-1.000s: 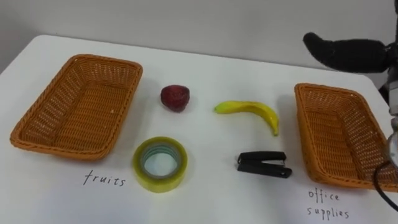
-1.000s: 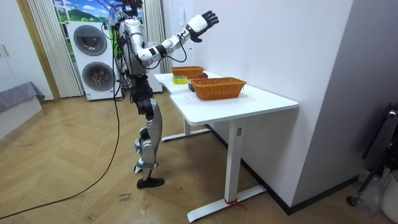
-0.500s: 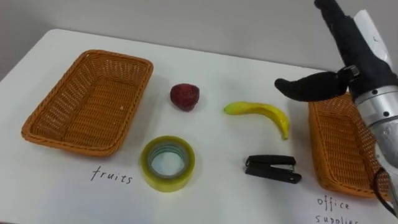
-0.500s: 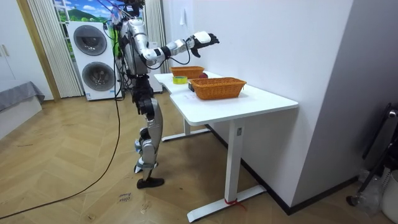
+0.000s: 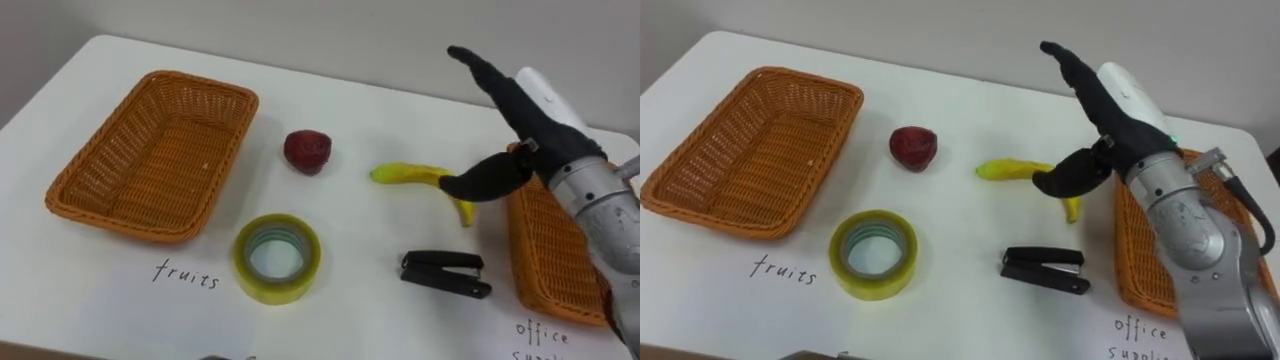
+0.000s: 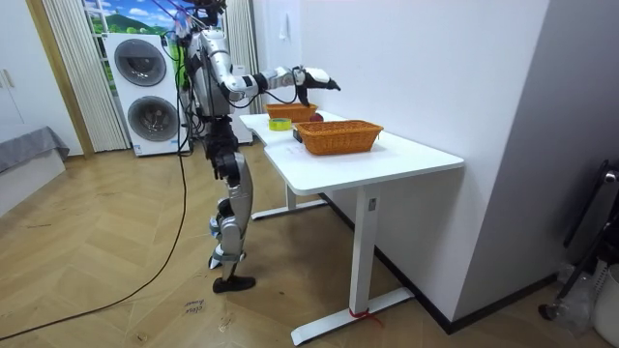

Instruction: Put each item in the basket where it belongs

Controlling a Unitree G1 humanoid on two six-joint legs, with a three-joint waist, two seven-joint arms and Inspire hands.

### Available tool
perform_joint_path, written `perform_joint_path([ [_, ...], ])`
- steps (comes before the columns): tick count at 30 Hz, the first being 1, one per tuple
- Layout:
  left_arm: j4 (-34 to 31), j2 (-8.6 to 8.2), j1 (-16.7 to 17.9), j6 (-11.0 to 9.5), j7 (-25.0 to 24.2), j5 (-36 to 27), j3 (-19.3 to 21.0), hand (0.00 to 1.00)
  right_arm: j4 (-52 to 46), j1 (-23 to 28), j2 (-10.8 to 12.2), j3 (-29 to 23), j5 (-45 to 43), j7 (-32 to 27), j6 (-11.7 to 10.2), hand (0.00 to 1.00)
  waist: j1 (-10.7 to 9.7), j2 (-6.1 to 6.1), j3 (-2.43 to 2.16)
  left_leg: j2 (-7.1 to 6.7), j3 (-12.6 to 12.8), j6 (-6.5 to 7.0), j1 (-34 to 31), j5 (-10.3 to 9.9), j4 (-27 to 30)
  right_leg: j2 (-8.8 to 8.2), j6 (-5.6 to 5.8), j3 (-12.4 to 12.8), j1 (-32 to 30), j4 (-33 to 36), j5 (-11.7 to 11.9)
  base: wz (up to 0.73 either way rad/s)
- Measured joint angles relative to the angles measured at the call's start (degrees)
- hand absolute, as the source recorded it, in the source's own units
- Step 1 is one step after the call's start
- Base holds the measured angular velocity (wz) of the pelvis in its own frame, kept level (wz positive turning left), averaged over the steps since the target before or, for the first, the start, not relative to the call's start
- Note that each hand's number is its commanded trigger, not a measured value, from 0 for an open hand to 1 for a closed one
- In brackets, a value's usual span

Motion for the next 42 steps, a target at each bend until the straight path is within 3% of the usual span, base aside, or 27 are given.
perform_joint_path([
  [4, 0.01, 0.18, -0.4, 0.82, -0.13, -0.09, -0.07, 0.0, 0.01, 0.0, 0.0, 0.08, -0.36, 2.34, 0.6, 0.0, -0.16, 0.01, 0.01, -0.02, -0.14, 0.0, -0.06, 0.0, 0.1, -0.04, 0.0, 0.15, 0.02, -0.02, 0.0, 0.0],
  [18, -3.31, 0.67, -1.61, 0.72, -0.28, -0.15, -0.09, 0.0, 1.02, 0.03, -0.07, 0.2, -0.16, 10.62, 2.52, 0.0, 0.16, -0.15, -0.02, 0.02, -0.04, 0.01, 0.08, 0.01, -0.02, 0.02, -0.06, 0.11, 0.05, -0.01, 0.09, 0.0],
  [30, -3.37, 1.43, -1.64, 0.71, -2.65, -0.13, -0.05, 0.0, 3.55, 0.08, -0.06, 0.23, -0.7, 17.1, 3.25, 0.0, 0.6, -1.05, 0.17, 0.04, 0.39, 0.02, 0.19, 0.01, 0.01, 0.03, -0.05, 0.46, 0.04, -0.08, 0.09, 0.0],
  [42, -2.82, 1.72, -1.89, 0.71, -2.6, -0.13, -0.06, 0.0, 4.66, 0.42, -0.06, 0.33, -1.24, 19.38, 3.54, 0.0, 1.34, -1.27, 0.16, 0.07, 0.46, 0.03, 0.01, 0.02, -0.39, 0.03, -0.08, 0.09, -0.01, -0.02, 0.17, 0.0],
])
